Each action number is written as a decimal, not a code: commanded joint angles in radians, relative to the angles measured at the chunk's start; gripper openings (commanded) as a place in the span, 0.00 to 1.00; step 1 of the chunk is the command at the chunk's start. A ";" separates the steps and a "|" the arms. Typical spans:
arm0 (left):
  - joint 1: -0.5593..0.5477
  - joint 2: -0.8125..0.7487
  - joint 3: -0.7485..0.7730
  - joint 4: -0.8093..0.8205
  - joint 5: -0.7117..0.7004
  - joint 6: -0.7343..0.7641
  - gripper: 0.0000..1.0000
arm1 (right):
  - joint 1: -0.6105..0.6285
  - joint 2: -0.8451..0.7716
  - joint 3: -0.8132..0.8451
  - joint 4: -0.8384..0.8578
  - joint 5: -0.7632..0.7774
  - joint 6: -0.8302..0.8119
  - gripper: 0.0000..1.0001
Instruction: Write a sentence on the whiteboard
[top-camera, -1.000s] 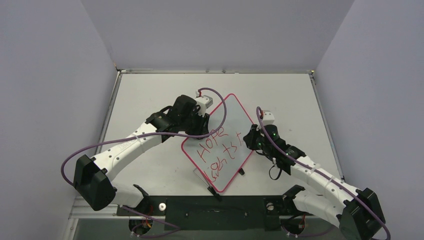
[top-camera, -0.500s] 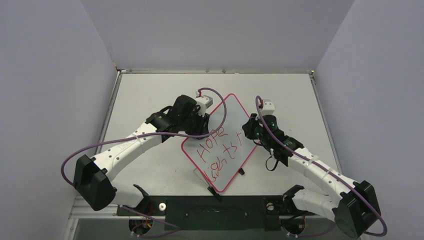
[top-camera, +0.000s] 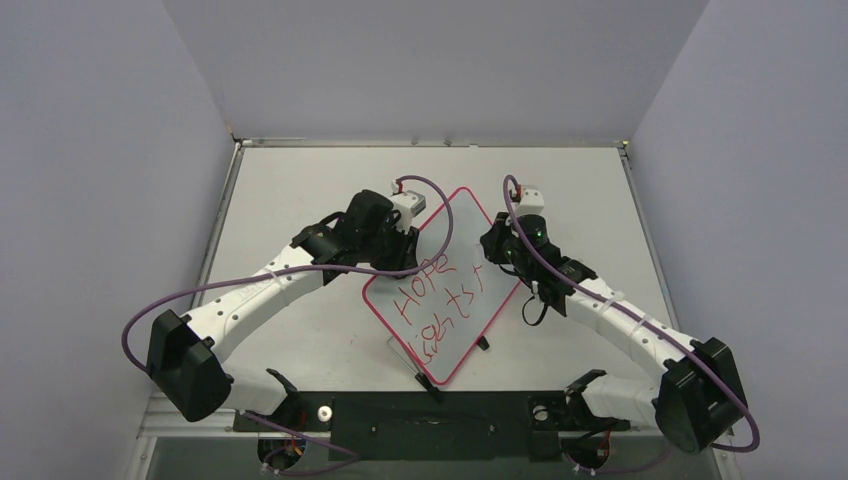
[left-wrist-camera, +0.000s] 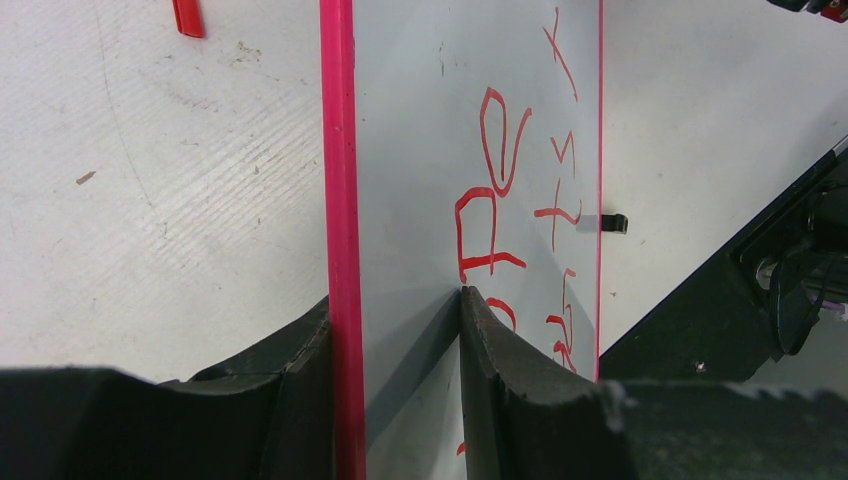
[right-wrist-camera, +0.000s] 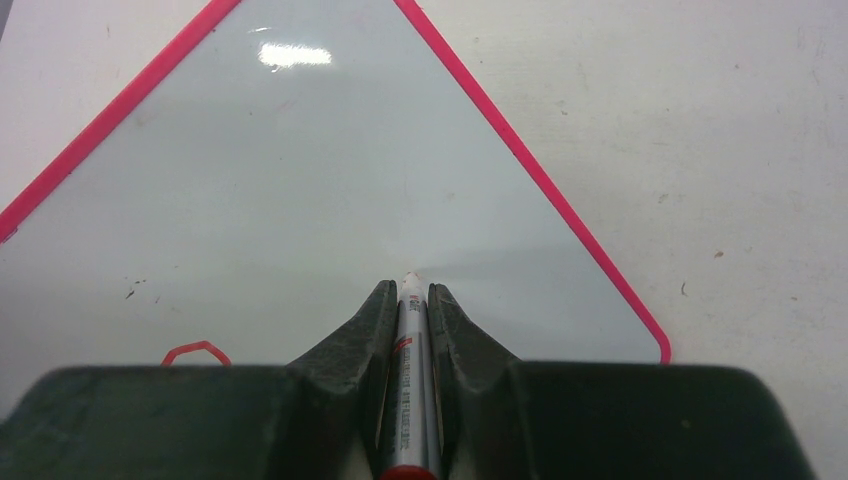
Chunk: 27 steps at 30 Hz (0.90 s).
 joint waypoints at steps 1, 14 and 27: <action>-0.004 0.012 -0.033 -0.113 -0.205 0.188 0.00 | -0.008 -0.006 -0.009 0.042 0.009 -0.014 0.00; -0.004 0.008 -0.033 -0.114 -0.204 0.189 0.00 | -0.008 -0.068 -0.146 0.004 -0.009 -0.007 0.00; -0.005 0.011 -0.032 -0.114 -0.204 0.188 0.00 | -0.008 -0.143 -0.216 -0.028 -0.010 0.002 0.00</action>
